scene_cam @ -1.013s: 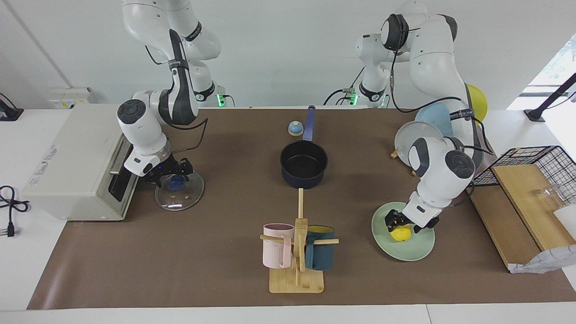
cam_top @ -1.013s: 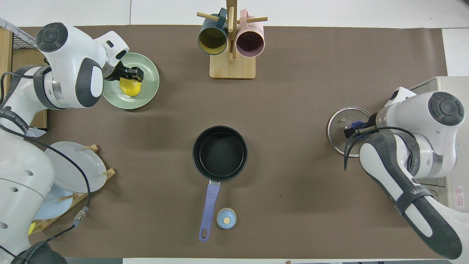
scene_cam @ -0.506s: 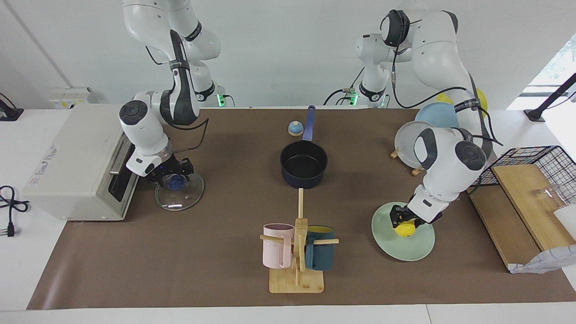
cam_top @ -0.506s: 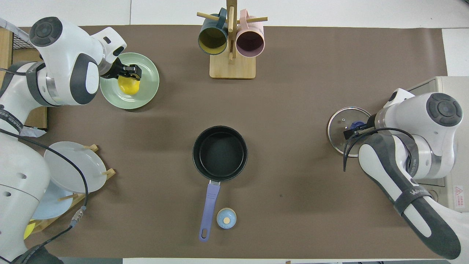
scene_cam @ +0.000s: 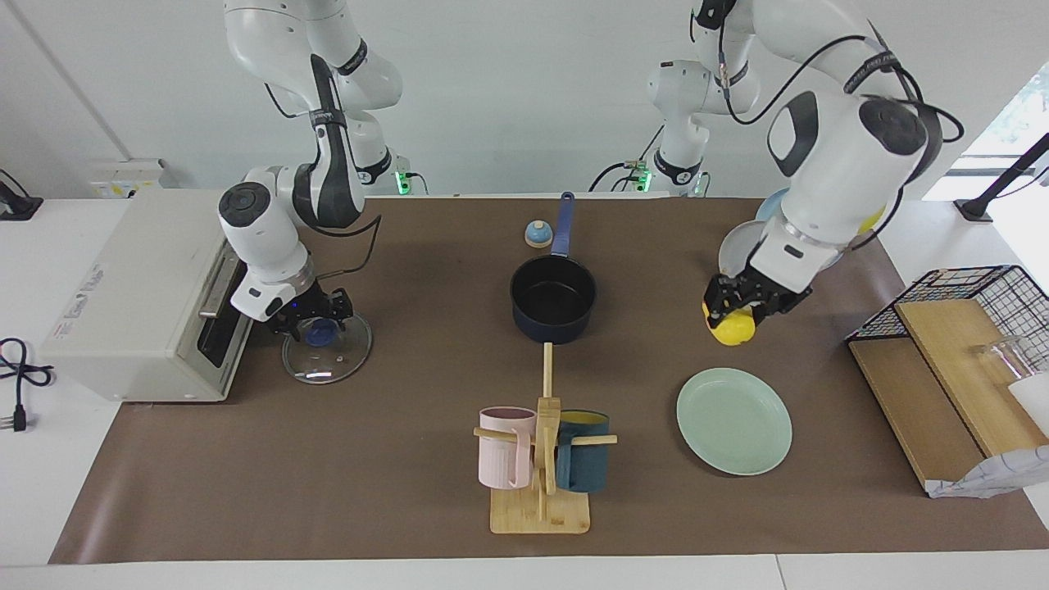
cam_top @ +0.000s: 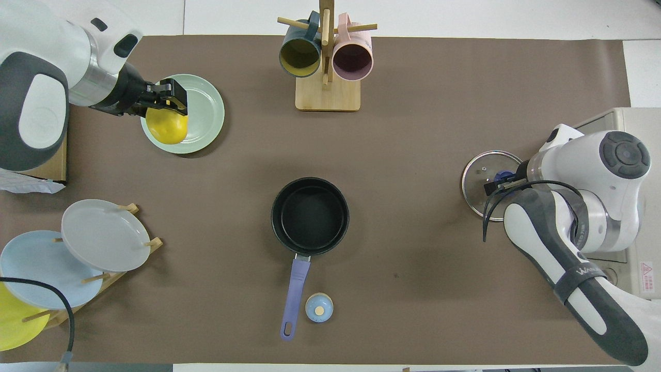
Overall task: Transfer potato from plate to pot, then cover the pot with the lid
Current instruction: 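Carry the potato with the left gripper over the black saucepan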
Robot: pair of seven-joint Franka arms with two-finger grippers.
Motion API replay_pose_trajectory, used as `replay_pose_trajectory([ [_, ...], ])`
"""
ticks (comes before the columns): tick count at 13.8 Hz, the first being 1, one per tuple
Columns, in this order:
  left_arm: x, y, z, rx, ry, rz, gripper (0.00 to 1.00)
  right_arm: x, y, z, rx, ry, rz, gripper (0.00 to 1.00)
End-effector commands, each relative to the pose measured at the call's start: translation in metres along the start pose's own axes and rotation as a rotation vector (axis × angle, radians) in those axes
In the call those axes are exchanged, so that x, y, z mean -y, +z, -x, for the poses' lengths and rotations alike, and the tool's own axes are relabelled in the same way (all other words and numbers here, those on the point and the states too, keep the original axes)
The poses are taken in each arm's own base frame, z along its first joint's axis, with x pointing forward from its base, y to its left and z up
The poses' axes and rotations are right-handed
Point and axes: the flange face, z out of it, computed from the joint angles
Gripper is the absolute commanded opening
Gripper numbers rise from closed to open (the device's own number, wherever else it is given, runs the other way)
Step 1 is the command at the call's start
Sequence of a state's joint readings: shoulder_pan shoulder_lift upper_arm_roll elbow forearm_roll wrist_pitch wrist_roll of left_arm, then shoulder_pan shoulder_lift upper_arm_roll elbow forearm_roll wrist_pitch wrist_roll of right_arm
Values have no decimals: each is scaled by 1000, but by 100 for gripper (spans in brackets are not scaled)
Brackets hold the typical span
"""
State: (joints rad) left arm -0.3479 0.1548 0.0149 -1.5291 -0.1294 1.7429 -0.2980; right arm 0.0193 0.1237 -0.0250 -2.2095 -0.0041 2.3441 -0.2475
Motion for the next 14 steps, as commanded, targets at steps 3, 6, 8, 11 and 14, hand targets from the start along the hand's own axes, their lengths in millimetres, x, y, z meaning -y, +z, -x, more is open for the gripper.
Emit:
replay_pose_trajectory([
  [3,-67,63,86,12,12,12,0,0,-4,2,0,-46,-13,53],
  [6,-96,110,120,19,64,5,0,1,-17,-6,33,-65,-24,21],
  [8,-110,134,128,-9,79,18,0,17,-36,-18,60,-95,-31,6],
  [11,-122,174,130,-26,80,18,0,37,-73,-32,85,-126,-38,0],
  [14,-123,198,129,-42,106,-11,0,61,-107,-45,105,-140,-40,0],
])
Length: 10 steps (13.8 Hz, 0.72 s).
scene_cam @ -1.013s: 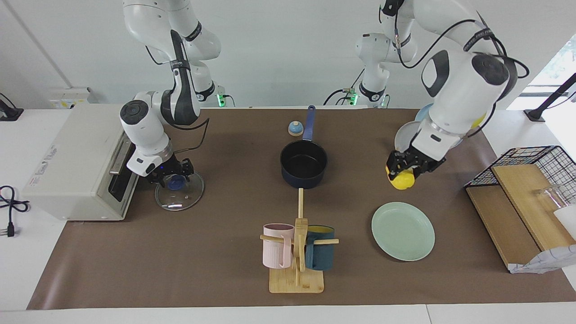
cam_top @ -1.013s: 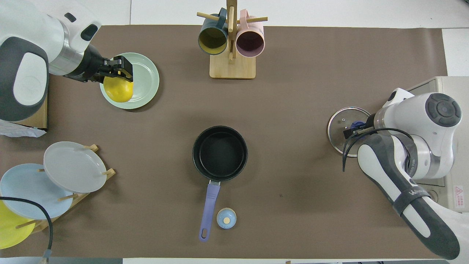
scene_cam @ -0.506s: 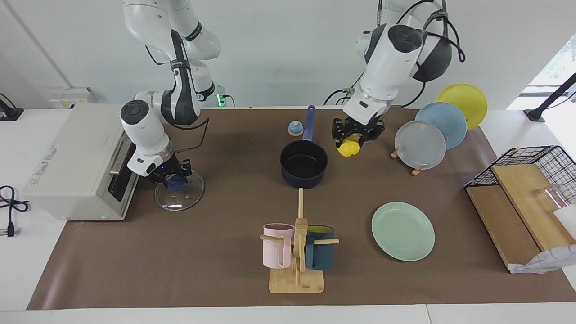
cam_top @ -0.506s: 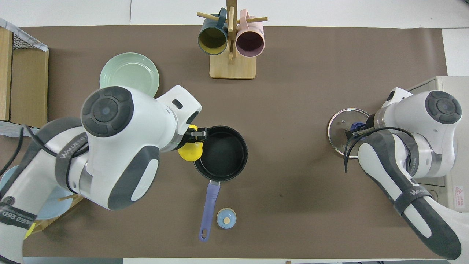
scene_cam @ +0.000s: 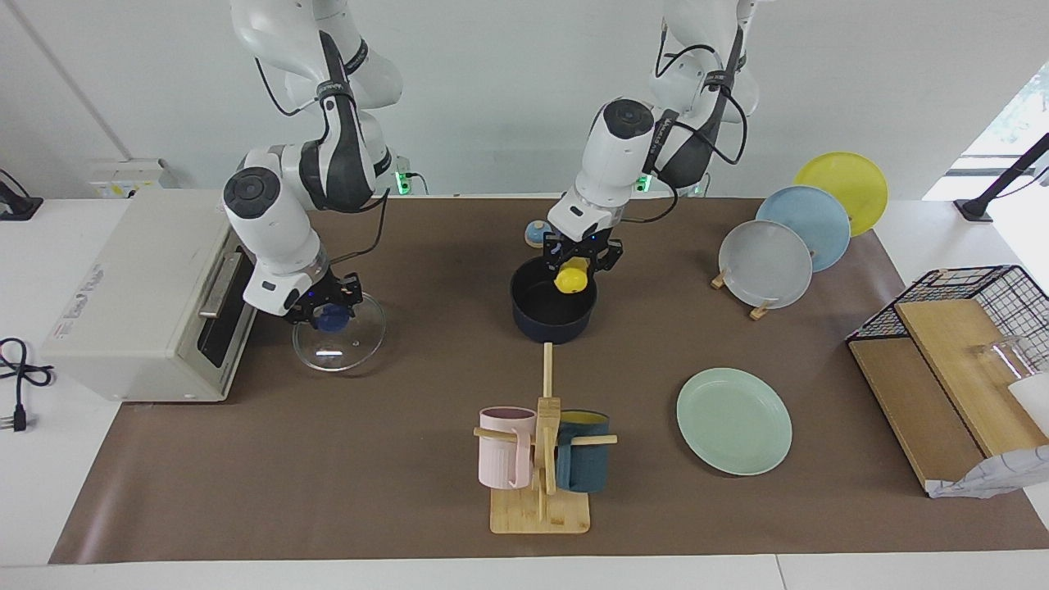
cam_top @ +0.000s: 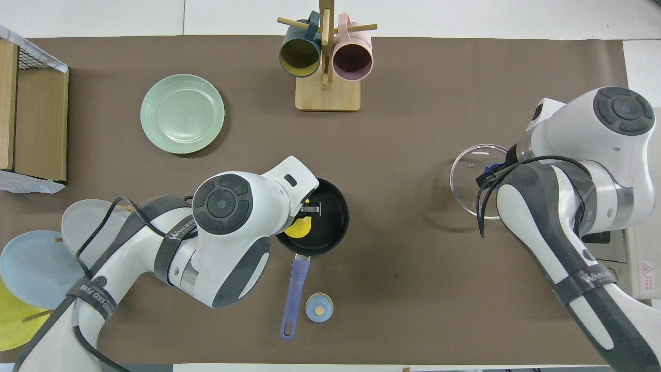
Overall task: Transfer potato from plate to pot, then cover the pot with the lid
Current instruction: 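Release the potato into the saucepan while the right gripper lifts the lid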
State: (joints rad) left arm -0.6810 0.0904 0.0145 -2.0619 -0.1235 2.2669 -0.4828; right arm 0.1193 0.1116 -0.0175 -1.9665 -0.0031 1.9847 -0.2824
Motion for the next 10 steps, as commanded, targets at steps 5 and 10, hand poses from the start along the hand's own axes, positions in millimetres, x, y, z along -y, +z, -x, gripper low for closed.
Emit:
replay_pose_trajectory([
  [5,-3,41,9,-40,27,-17,0,70,-48,-31,-24,-69,-35,0],
  [10,-9,66,30,-31,52,-22,0,75,-45,-33,-17,-17,-36,0],
])
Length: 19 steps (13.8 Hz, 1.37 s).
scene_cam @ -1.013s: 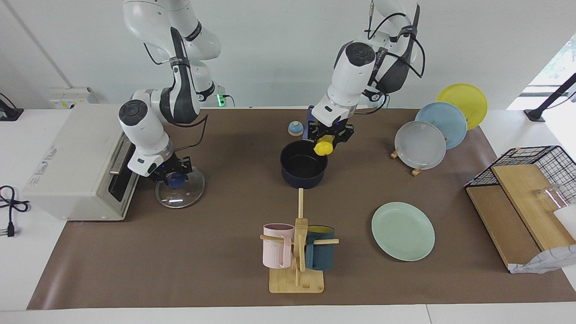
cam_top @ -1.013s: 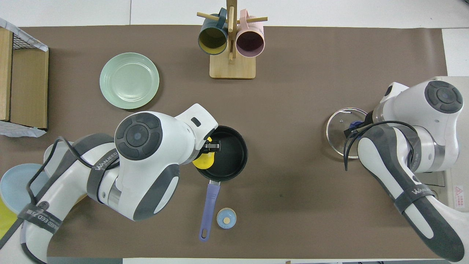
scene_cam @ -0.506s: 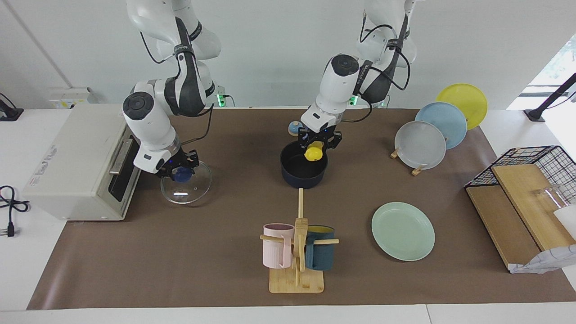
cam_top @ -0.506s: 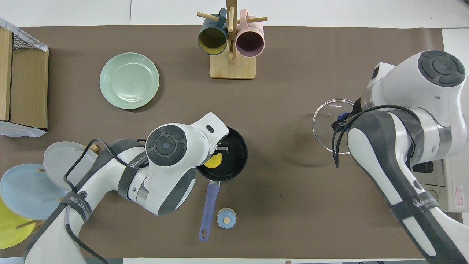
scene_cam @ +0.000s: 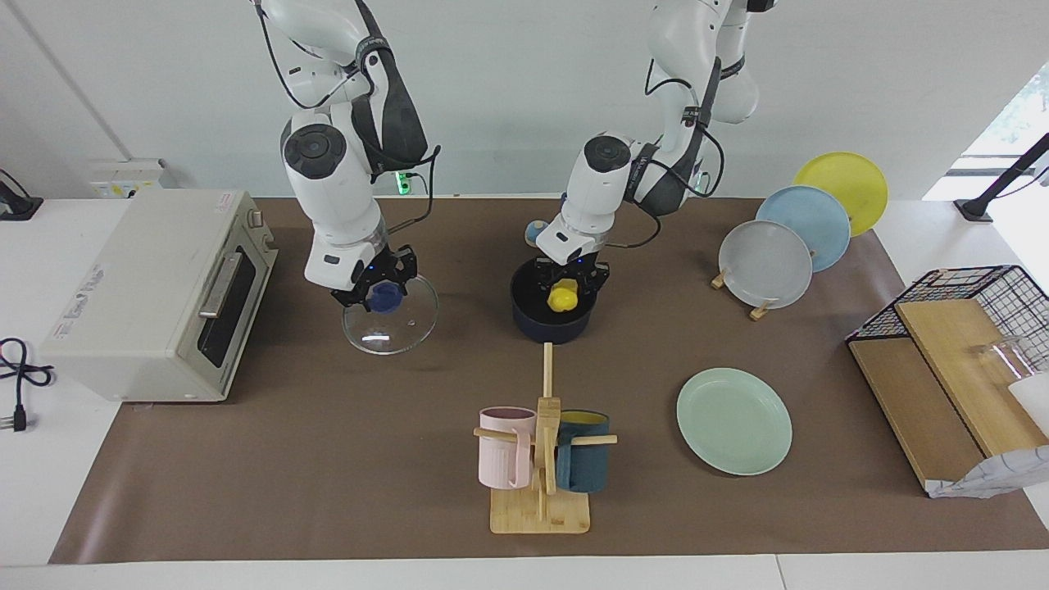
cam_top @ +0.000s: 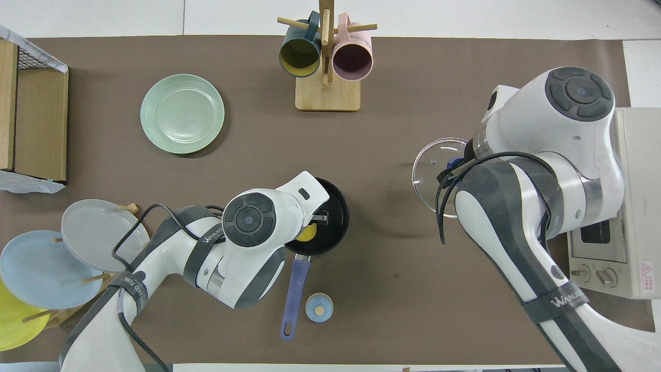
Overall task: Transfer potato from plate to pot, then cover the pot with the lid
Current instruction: 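Release the potato into the saucepan while the right gripper lifts the lid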
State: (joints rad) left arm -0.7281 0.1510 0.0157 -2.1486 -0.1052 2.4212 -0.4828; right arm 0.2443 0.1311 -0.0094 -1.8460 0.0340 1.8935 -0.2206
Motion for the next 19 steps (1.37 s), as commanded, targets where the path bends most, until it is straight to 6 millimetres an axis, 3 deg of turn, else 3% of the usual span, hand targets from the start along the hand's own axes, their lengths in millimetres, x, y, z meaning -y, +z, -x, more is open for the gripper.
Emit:
replay_pose_trajectory([
  [1,-1,6,9,-18,-2,-6,0,5,-7,-4,-2,47,-17,0],
  [5,-13,20,29,-8,25,-11,0,15,-8,-7,-4,58,-16,0],
  [9,-13,25,34,-2,34,-15,0,15,-8,-7,-4,64,-16,0],
  [10,-13,25,34,-1,37,-16,18,15,-8,-7,-4,65,-16,0],
  [12,-14,24,34,-10,67,-40,99,15,-8,-7,-5,76,-16,0],
  [17,-7,18,27,-1,61,-51,100,26,-8,-9,-5,87,-16,0],
  [18,-4,9,23,9,56,-58,100,35,-7,-10,-5,73,-15,0],
  [19,0,-14,9,27,40,-68,100,36,-7,-10,-5,74,-16,0],
])
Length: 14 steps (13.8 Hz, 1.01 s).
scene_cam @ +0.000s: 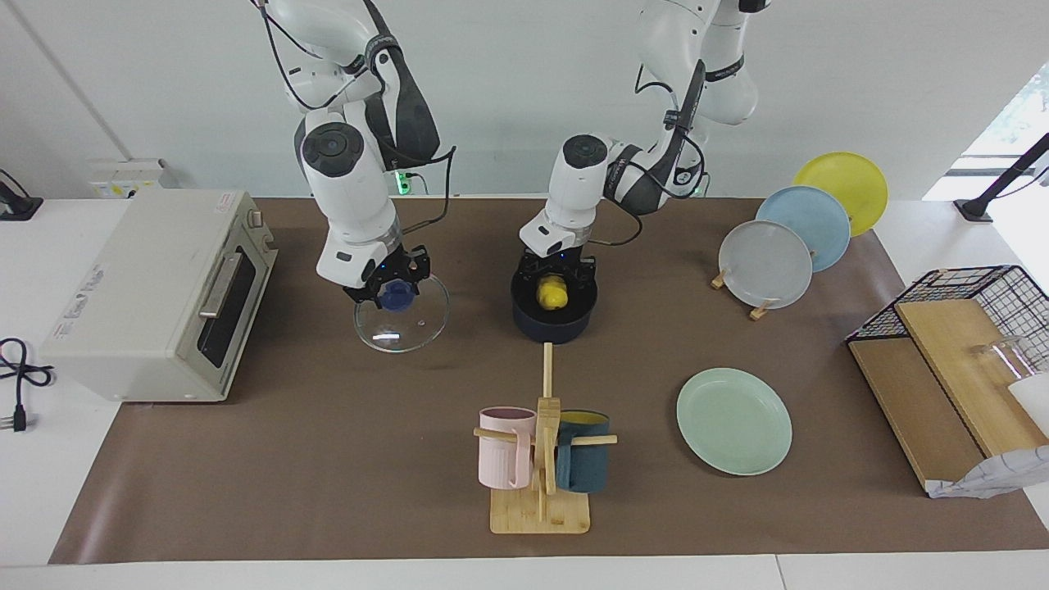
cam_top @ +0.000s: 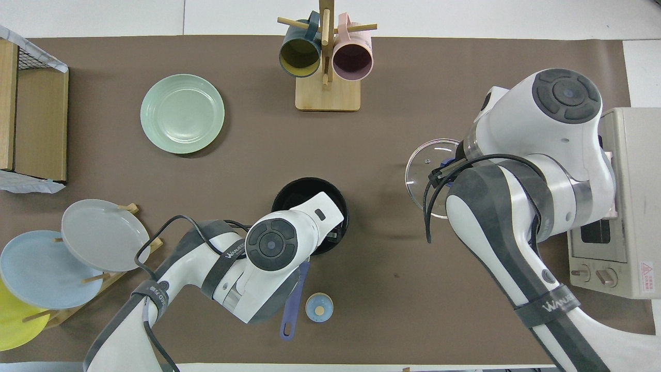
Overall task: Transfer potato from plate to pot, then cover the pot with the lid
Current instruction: 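Release the potato into the saucepan while the right gripper lifts the lid, then move the lid over the saucepan while the left gripper withdraws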
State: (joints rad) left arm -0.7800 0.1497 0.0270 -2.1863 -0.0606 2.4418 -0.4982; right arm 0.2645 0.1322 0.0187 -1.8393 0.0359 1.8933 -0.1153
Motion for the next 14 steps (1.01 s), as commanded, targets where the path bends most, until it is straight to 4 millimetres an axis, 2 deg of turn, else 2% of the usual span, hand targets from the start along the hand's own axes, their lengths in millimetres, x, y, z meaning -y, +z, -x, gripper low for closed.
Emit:
replay_pose_trajectory([
  [1,23,-57,-27,47,-45,-44,100,9,-6,-4,-1,25,-14,0],
  [2,28,-90,-39,53,-65,-43,100,9,-6,-4,-1,30,-14,0],
  [4,47,-141,-57,55,-114,-33,100,12,-6,-4,1,37,-13,0],
  [6,77,-199,-59,11,-164,-12,100,47,-20,-10,-20,59,-9,0],
  [8,114,-242,-56,-17,-216,-1,100,94,-31,-14,-40,105,-8,0],
  [9,140,-259,-59,-18,-218,-5,100,121,-35,-18,-55,126,-10,0],
  [10,168,-270,-63,-2,-198,-16,100,160,-41,-18,-79,127,-7,0],
  [12,223,-284,-67,29,-150,-30,100,220,-36,-10,-105,169,-11,0],
  [13,244,-288,-68,27,-134,-31,100,240,-32,-6,-132,174,-23,0],
  [14,260,-290,-69,25,-137,-33,100,247,-28,-7,-156,169,-33,0],
])
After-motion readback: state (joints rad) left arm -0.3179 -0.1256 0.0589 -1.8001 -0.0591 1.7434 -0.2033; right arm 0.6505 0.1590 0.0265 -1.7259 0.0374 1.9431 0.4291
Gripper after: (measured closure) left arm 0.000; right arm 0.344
